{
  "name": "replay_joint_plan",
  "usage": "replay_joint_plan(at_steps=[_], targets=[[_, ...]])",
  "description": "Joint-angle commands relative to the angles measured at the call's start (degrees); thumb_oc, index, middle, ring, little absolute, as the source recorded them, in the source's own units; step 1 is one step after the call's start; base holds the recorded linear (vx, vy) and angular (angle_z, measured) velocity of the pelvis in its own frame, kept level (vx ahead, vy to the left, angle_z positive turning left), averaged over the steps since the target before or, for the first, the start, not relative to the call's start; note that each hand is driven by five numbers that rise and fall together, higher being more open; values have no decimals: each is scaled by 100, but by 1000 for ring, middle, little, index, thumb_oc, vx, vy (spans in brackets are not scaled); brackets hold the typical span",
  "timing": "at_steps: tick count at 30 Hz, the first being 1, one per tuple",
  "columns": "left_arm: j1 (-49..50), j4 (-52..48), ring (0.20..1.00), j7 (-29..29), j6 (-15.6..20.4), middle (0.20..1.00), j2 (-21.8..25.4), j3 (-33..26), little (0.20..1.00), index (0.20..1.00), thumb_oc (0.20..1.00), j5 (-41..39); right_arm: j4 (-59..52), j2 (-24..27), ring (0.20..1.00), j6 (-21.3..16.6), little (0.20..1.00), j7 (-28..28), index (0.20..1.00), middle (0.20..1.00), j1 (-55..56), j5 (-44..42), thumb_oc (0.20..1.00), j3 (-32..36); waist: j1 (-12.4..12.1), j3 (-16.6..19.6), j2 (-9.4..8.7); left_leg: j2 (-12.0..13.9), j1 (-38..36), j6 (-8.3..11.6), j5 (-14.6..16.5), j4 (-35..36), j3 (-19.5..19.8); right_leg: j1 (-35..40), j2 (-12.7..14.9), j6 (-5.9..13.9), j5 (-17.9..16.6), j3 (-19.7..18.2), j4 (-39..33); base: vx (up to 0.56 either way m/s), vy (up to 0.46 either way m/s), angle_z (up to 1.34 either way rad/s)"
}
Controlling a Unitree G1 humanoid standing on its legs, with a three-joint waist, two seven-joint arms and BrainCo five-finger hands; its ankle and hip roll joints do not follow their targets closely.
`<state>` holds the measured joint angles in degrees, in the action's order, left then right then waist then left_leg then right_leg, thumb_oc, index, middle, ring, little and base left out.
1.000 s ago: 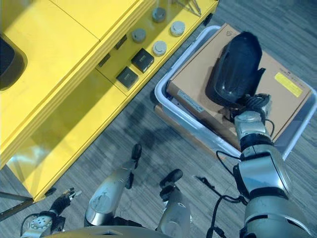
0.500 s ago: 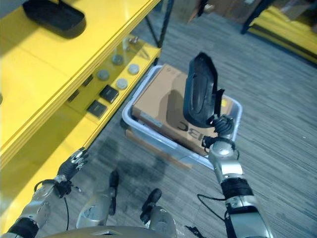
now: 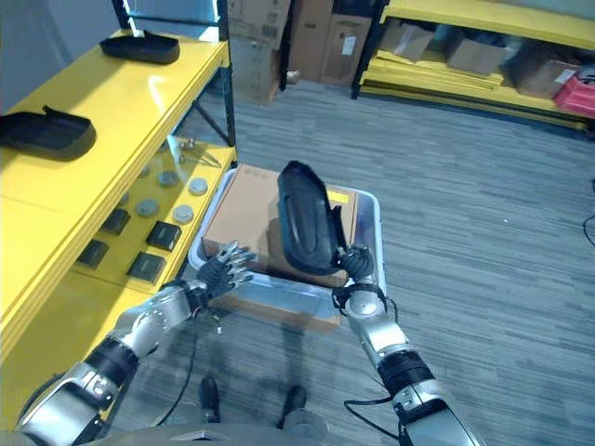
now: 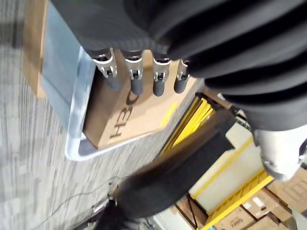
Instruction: Move parts from the plastic box to the shelf.
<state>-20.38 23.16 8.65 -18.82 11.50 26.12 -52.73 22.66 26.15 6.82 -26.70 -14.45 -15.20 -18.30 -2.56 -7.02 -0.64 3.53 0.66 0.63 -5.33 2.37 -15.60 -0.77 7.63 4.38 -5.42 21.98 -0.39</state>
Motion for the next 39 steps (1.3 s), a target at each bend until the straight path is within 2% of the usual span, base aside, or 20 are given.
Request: replay_joint_plan(at_steps=[1, 9, 13, 24, 25, 35, 39], targets=[[-155, 231, 1000, -245, -55, 1000, -155, 379, 1000, 1000, 1000, -455, 256, -106, 200, -297, 200, 93, 200, 200, -752, 337, 200, -162, -182, 272, -87, 178, 101, 18, 86, 141, 154, 160, 578, 687, 67, -75, 86, 47, 15, -21], [-377, 289, 1000, -432, -234, 1000, -340, 571, 1000, 1000, 1000, -579, 233, -331, 200, -149, 200, 539, 200, 200, -791, 726, 200, -672, -58, 461, -28, 223, -16, 70, 105, 132, 19, 249, 577, 673, 110, -72, 33, 20, 3, -6], [-409, 310, 1000, -322, -140, 1000, -371, 622, 1000, 1000, 1000, -525, 198, -402, 200, -22, 200, 900, 200, 200, -838, 966, 200, -943, -58, 512, -10, 227, -45, 88, 119, 123, 18, 293, 578, 663, 125, -45, 5, 0, 0, 0], [-463, 171, 1000, -484, -315, 1000, -221, 772, 1000, 1000, 1000, 301, 89, -447, 200, 51, 200, 1724, 200, 200, -1018, 1829, 200, -1664, -171, 549, 32, 205, -26, 110, 135, 80, 121, 360, 557, 652, 167, 29, -4, 0, 0, 0], [-443, 166, 1000, -475, -364, 1000, -155, 774, 1000, 1000, 1000, 591, 11, -409, 200, 50, 200, 1855, 200, 200, -1014, 1961, 200, -1777, -198, 535, 38, 198, -16, 109, 138, 75, 145, 368, 551, 647, 184, 49, 14, 0, 0, 0], [-355, 238, 1000, -569, -248, 1000, -35, 707, 1000, 1000, 1000, 872, -134, -296, 200, 164, 200, 1907, 200, 200, -959, 2060, 200, -1913, -240, 488, 47, 207, 11, 136, 125, 51, 212, 410, 529, 628, 215, 73, 25, 0, 0, 0], [-373, 326, 1000, -462, -184, 1000, 22, 624, 1000, 1000, 1000, 1349, -97, -257, 200, 164, 200, 1880, 200, 200, -955, 2128, 200, -1867, -259, 472, 50, 215, 9, 143, 116, 54, 230, 441, 515, 616, 221, 88, 11, 0, 0, 0]])
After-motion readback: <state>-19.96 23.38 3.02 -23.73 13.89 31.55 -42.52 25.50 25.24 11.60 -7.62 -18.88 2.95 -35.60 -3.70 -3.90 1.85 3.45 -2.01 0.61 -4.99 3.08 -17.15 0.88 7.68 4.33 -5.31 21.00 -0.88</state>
